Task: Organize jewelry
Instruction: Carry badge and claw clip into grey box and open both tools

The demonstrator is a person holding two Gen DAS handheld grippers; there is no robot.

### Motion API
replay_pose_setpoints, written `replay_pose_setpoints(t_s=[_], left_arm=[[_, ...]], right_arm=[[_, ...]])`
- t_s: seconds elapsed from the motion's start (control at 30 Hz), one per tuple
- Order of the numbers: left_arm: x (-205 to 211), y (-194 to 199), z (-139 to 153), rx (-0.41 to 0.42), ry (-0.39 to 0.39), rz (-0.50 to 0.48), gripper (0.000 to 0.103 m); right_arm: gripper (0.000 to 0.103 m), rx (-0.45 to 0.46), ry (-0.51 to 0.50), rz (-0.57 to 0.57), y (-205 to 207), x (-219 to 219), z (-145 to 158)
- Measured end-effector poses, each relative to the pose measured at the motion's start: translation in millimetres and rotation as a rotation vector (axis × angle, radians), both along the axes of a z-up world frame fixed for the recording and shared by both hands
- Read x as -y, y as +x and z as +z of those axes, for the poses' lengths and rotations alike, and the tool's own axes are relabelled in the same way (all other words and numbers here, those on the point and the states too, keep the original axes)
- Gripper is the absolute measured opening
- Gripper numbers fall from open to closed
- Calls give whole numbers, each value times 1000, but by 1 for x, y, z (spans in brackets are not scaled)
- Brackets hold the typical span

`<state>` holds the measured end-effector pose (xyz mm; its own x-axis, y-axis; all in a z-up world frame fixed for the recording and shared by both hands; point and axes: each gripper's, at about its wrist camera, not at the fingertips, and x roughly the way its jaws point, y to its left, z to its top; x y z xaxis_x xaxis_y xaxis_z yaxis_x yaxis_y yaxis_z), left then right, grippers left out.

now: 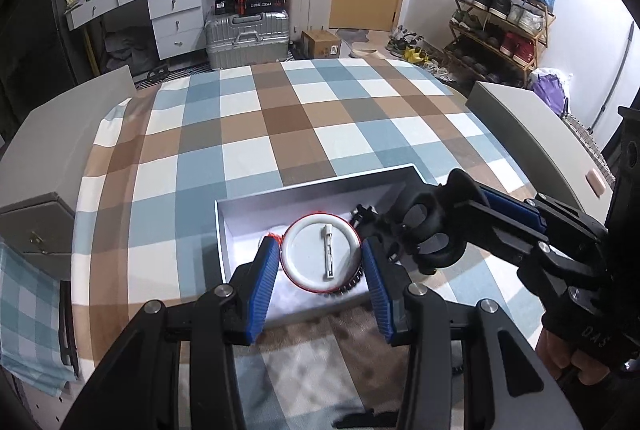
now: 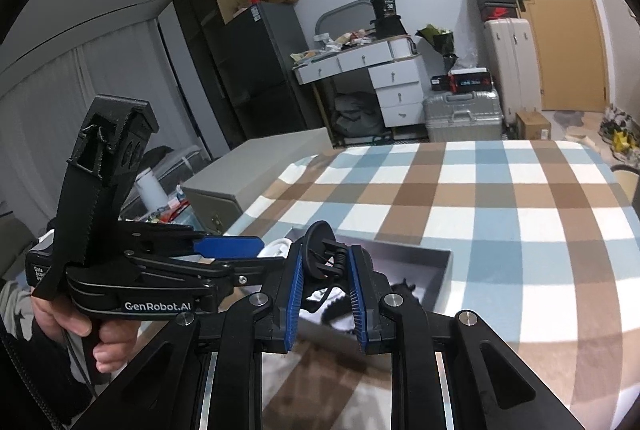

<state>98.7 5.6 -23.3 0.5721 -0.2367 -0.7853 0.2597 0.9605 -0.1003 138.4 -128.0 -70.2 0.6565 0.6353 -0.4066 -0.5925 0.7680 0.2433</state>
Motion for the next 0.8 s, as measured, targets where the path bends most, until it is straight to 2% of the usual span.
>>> replay_pose_setpoints(t_s=[0.43, 0.8], left_arm=[[-7, 31, -27, -85, -28, -5, 37], [-7, 42, -39, -120, -45, -21, 37]], right_arm=[[21, -60, -44, 0, 44, -15, -20], [21, -75, -92, -9, 56, -23, -29]])
